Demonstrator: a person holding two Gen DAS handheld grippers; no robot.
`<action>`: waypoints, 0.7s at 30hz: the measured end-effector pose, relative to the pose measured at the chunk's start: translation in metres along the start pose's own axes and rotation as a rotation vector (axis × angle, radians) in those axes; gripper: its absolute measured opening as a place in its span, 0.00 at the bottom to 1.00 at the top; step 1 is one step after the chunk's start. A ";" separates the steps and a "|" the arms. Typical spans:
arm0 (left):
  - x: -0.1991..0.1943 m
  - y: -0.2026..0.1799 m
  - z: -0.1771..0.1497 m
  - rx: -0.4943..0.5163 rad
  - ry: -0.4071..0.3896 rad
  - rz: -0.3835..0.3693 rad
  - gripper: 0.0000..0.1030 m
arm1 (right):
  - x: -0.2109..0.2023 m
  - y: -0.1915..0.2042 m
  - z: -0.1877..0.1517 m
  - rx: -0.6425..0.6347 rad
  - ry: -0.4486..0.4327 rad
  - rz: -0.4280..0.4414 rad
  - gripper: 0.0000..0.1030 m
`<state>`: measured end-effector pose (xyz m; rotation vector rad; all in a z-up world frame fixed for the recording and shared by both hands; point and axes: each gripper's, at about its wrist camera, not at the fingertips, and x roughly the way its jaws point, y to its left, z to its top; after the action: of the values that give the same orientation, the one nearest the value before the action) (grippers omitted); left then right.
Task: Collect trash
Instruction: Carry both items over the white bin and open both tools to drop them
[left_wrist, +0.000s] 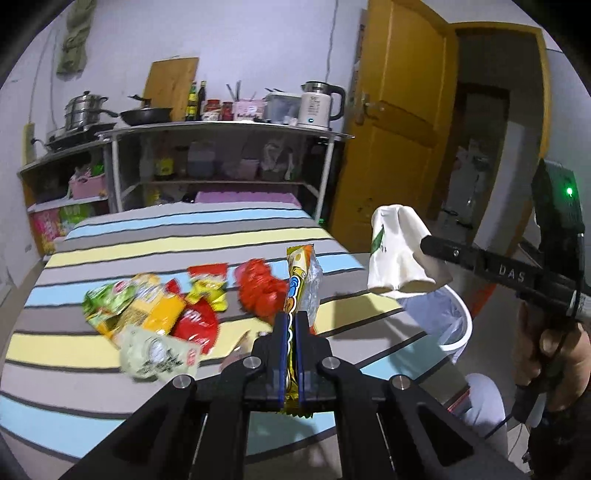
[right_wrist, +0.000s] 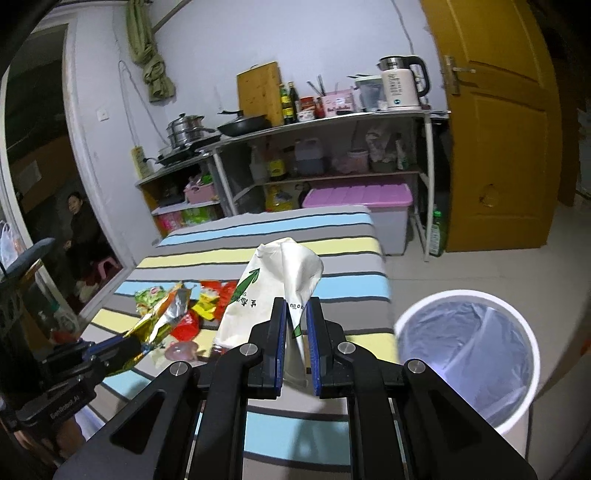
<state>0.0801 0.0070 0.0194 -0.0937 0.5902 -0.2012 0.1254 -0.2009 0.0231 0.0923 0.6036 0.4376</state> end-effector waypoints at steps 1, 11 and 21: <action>0.001 -0.003 0.001 0.003 0.001 -0.005 0.03 | -0.001 -0.004 0.000 0.007 -0.001 -0.006 0.11; 0.033 -0.055 0.023 0.058 0.003 -0.091 0.03 | -0.022 -0.049 -0.008 0.077 -0.017 -0.089 0.11; 0.064 -0.103 0.036 0.102 0.014 -0.174 0.03 | -0.036 -0.094 -0.016 0.135 -0.016 -0.158 0.11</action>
<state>0.1354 -0.1066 0.0296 -0.0449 0.5852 -0.4011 0.1250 -0.3018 0.0090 0.1750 0.6191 0.2427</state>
